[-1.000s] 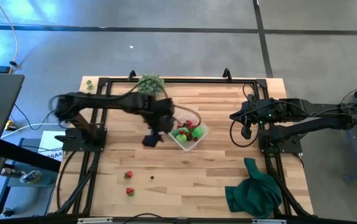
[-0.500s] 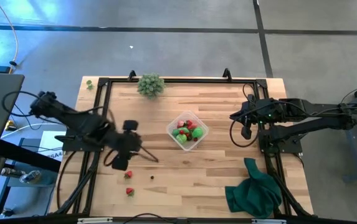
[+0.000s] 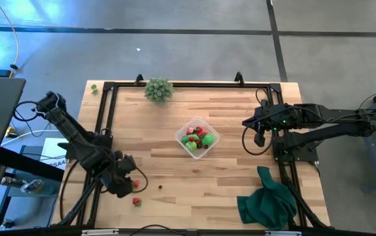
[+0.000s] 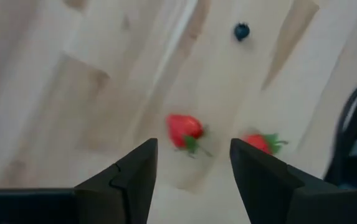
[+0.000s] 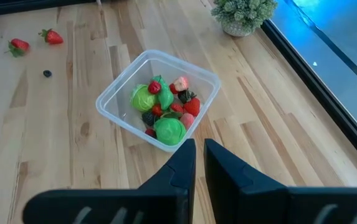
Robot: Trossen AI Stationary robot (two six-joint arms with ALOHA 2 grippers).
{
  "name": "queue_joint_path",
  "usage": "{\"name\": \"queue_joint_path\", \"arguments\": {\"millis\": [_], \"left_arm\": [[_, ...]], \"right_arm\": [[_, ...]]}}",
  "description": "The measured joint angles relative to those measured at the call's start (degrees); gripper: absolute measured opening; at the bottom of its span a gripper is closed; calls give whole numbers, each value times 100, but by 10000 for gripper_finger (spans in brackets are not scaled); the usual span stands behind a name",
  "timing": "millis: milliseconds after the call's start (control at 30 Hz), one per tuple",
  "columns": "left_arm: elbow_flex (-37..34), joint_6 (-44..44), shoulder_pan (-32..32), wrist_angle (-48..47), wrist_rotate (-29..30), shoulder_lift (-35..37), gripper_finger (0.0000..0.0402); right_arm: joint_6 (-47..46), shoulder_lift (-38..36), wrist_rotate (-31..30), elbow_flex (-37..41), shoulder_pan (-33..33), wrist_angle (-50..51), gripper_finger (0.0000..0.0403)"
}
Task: Pick and placing Produce into tupperware
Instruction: Put the red strawberry into the transparent bin
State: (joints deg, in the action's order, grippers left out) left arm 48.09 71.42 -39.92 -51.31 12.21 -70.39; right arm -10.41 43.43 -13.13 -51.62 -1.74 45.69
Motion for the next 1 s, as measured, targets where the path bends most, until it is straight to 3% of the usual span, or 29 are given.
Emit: {"name": "queue_joint_path", "arguments": {"millis": [133, 267, 533, 1000], "left_arm": [[-487, 905, -282, 843, 25, 1, 200], [-711, 1235, -332, 942, 47, 0, 205], [-1007, 1270, -321, 1173, 101, -194, 221], [-1007, 1265, -319, 1596, 101, -837, 291]], "right_arm": [[0, -1, 0, 0, -2, 0, 25], [0, -1, 2, 0, -2, 0, 25], [0, -1, 2, 0, -2, 2, 25], [0, 1, 0, 2, 0, 15, 25]]}}
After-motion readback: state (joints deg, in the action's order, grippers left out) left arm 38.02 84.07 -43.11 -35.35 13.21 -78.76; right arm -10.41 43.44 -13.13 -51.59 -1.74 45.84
